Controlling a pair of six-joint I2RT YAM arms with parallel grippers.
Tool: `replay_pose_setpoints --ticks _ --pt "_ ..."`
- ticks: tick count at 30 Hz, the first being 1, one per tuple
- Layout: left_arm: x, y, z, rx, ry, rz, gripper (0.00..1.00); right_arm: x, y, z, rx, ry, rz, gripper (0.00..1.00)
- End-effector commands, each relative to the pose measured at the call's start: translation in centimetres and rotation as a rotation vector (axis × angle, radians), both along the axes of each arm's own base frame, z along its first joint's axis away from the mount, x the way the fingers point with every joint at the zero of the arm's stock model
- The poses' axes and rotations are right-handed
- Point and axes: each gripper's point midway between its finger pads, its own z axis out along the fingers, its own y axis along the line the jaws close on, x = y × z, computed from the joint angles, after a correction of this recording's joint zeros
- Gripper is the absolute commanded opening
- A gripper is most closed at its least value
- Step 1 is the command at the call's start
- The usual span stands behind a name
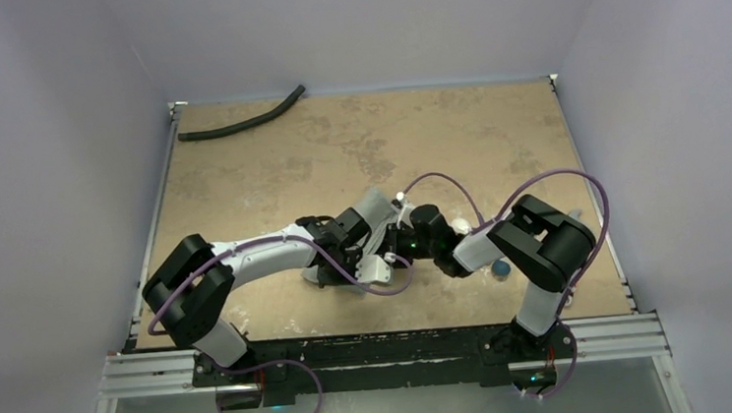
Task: Fold the napkin into a case and place the utensils inside
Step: Smooth out the 2/3-rectangle-folded napkin at the center of the board.
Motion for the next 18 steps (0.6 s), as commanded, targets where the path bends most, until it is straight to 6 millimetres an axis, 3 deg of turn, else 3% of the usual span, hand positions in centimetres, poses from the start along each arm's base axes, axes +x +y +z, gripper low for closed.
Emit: replay_pose_setpoints --ticks 1,4,8,11,14,18 --pt "-1.4 2.2 -2.5 0.086 0.030 -0.016 0.00 -0.4 -3.2 -2.6 -0.180 0.031 -0.041 0.00" --pt "-0.6 2.0 -2.7 0.092 -0.001 -0.007 0.01 0.5 -3.2 -0.4 -0.159 -0.021 -0.032 0.12" --pt "0.0 1.2 -1.4 0.058 -0.022 0.015 0.40 2.2 -3.7 3.6 -0.099 -0.086 -0.007 0.26" --pt "-0.1 0.7 -0.2 0.026 -0.020 0.027 0.68 4.6 -4.0 6.4 -0.079 -0.145 -0.009 0.28" --pt "-0.2 0.3 0.8 0.005 -0.017 0.043 0.71 7.3 -2.9 8.8 -0.048 -0.207 0.007 0.24" --pt "-0.5 0.5 0.6 -0.004 -0.016 0.040 0.61 11.3 0.2 11.0 0.032 -0.264 0.039 0.14"
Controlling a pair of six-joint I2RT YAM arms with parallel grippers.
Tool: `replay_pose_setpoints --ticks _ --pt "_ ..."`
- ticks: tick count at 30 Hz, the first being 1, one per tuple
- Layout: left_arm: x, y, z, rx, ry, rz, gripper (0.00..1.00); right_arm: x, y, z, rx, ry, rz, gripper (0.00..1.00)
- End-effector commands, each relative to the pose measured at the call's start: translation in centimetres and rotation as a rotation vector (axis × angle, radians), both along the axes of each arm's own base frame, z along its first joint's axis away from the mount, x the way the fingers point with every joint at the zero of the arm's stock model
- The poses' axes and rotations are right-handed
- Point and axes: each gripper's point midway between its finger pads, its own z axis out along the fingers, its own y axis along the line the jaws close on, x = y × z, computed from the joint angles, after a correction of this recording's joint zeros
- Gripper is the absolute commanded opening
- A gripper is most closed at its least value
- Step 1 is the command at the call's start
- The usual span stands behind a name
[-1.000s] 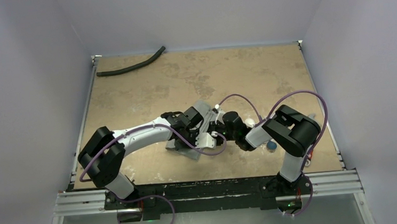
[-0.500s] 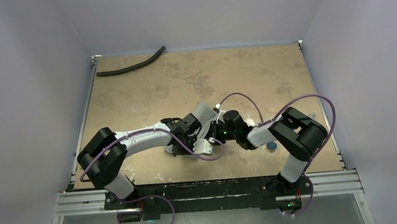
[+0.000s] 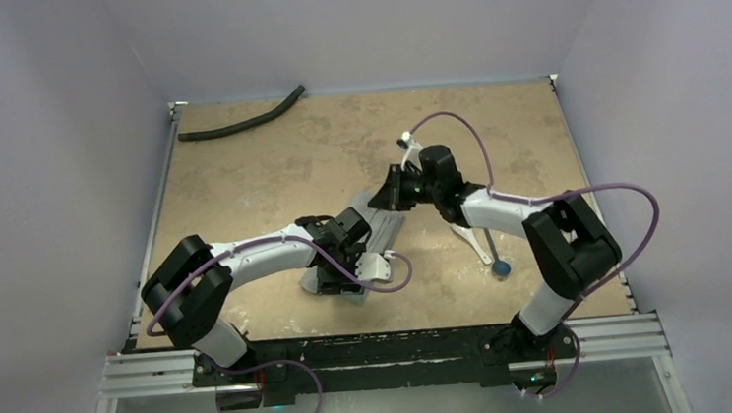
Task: Fold the napkin into a case and place the utensils inside
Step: Smooth out the 2/3-rectangle-folded napkin at the center of the board, then rotate the 2/3-rectangle-folded napkin at the center of the board.
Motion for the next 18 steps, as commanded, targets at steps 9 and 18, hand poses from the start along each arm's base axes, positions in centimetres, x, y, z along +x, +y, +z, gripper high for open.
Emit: replay_pose_setpoints --ticks 9,18 --pt "-1.9 1.1 -1.5 0.012 0.057 -0.034 0.24 3.2 8.0 -1.2 0.139 0.013 0.149 0.10" --pt "-3.1 2.0 -2.3 0.038 0.106 -0.055 0.04 5.8 8.1 -3.4 0.128 0.035 0.109 0.05"
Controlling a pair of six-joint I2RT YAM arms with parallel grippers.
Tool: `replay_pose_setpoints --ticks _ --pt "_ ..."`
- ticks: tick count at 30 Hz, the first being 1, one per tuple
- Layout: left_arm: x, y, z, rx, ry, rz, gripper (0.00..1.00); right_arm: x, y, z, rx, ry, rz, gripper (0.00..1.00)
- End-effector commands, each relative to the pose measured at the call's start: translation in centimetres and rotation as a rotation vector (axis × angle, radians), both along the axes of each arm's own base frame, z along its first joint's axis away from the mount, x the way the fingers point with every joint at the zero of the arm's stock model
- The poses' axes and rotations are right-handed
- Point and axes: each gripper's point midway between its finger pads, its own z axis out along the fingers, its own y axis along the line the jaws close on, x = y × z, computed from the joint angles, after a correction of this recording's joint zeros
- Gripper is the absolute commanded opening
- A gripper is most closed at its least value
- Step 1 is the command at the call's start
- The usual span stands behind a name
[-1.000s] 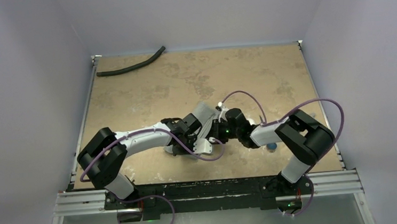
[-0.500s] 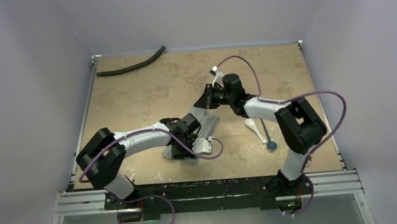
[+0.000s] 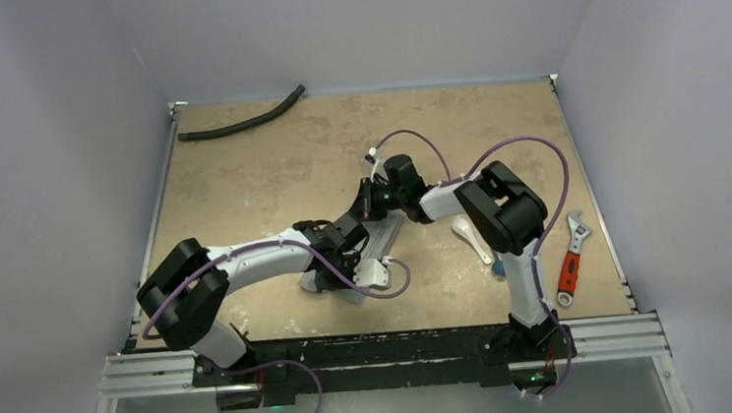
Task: Fold the napkin into a case and place the utensils inside
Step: Rotate the 2/3-rectangle-folded napkin at the center of the board.
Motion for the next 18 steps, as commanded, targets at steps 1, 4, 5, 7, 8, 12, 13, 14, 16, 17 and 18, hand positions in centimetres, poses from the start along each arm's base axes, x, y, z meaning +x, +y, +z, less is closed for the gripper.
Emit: replay_pose_setpoints --ticks 1,4,5,7,8,12,13,14,16,17,18 --pt "-1.5 1.6 -1.9 0.050 0.056 -0.030 0.00 3.0 0.9 4.7 0.082 -0.116 -0.015 0.06" --pt "-1.7 1.6 -2.1 0.049 0.064 -0.027 0.00 3.6 0.8 4.5 0.060 -0.119 -0.031 0.06" --pt "-1.8 1.6 -2.1 0.048 0.067 -0.028 0.00 3.8 0.7 4.1 0.056 -0.113 -0.037 0.05" --pt "-1.9 1.6 -2.0 0.048 0.073 -0.026 0.00 4.1 0.0 2.4 0.031 -0.093 -0.061 0.04" --pt "-1.9 1.6 -2.0 0.049 0.077 -0.024 0.00 4.1 -0.4 1.4 0.017 -0.084 -0.071 0.03" --pt "-1.5 0.9 -0.8 0.027 0.065 0.000 0.31 3.5 -2.0 -2.5 -0.041 -0.040 -0.111 0.00" --pt "-1.3 0.6 -0.4 0.017 0.060 0.008 0.41 3.3 -2.4 -3.2 -0.054 -0.037 -0.123 0.00" --pt "-1.1 0.2 0.2 0.007 0.055 0.017 0.50 3.2 -2.7 -3.6 -0.062 -0.038 -0.136 0.00" --pt "-0.8 -0.3 1.5 -0.008 0.049 0.035 0.70 3.1 -3.4 -4.3 -0.082 -0.039 -0.166 0.00" --pt "-0.5 -0.4 2.1 -0.012 0.042 0.046 0.76 3.0 -3.8 -4.5 -0.089 -0.039 -0.185 0.00" --pt "-0.2 -0.5 2.7 -0.017 0.033 0.058 0.84 3.0 -4.1 -4.5 -0.090 -0.047 -0.204 0.00"
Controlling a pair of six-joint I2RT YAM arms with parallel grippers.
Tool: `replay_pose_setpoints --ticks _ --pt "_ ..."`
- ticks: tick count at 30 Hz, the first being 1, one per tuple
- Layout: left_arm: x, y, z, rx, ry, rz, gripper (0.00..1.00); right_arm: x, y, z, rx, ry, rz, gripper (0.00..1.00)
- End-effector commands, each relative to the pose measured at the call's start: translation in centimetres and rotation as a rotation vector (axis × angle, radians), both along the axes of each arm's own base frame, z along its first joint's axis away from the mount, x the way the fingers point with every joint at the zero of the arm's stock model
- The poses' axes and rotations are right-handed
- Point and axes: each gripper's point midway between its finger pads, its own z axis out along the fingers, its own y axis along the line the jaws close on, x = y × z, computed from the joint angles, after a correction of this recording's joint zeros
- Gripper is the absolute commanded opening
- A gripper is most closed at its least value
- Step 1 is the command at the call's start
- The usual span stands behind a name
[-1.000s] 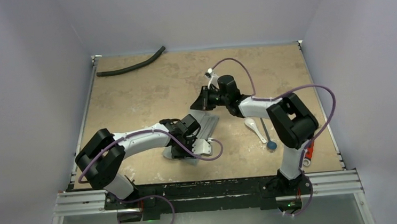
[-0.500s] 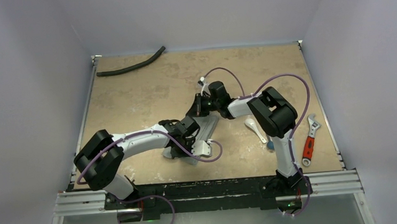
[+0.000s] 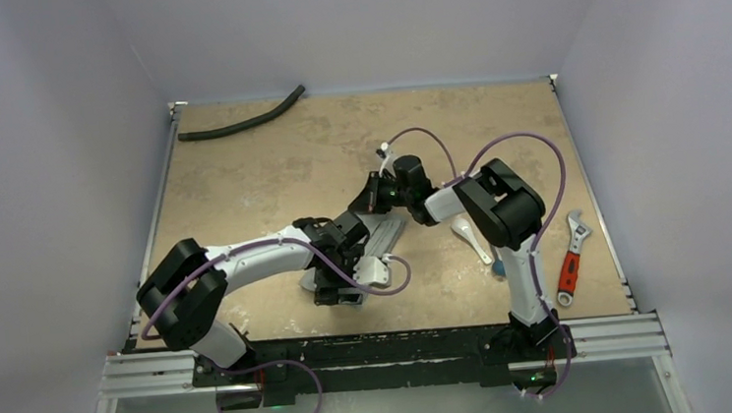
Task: Fold the napkin into a case and place the utensils inside
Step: Rotate the 2/3-rectangle-folded napkin at the center of the board.
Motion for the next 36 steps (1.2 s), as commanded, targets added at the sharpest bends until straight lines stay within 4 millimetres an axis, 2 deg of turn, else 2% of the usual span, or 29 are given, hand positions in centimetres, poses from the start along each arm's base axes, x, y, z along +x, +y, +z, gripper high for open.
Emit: replay_pose_setpoints --ticks 1,5,9,12,16,19,24,27,31,36 --pt "0.2 -0.5 2.9 -0.024 0.012 0.053 0.89 -0.4 -3.1 -3.6 -0.116 0.025 -0.128 0.00" --pt "0.9 -0.3 5.4 -0.057 -0.010 0.078 0.93 0.4 -4.8 -2.6 -0.121 -0.003 -0.224 0.00" --pt "2.1 -0.1 8.7 -0.147 -0.053 0.110 0.94 1.0 -6.1 -0.7 -0.118 -0.047 -0.299 0.00" --pt "5.2 0.6 10.8 -0.251 -0.109 0.252 0.98 0.9 -7.0 0.4 -0.112 -0.069 -0.344 0.00" --pt "8.3 1.2 11.6 -0.324 -0.144 0.421 0.99 0.2 -8.7 2.1 -0.099 -0.103 -0.421 0.00" --pt "9.3 0.9 11.0 -0.336 -0.144 0.486 0.99 0.0 -10.0 4.3 -0.086 -0.154 -0.474 0.00" --pt "9.3 1.6 7.4 -0.250 -0.089 0.589 0.99 -1.1 -11.2 7.4 -0.079 -0.223 -0.485 0.00" --pt "8.8 1.1 6.4 -0.257 -0.024 0.644 0.97 -1.7 -11.4 8.8 -0.074 -0.285 -0.460 0.00" --pt "8.8 0.4 5.9 -0.270 0.018 0.719 0.84 -4.4 -10.2 7.9 -0.087 -0.275 -0.365 0.00" --pt "8.1 -0.5 4.9 -0.271 0.101 0.742 0.54 -7.5 -10.1 5.7 -0.119 -0.217 -0.300 0.00"
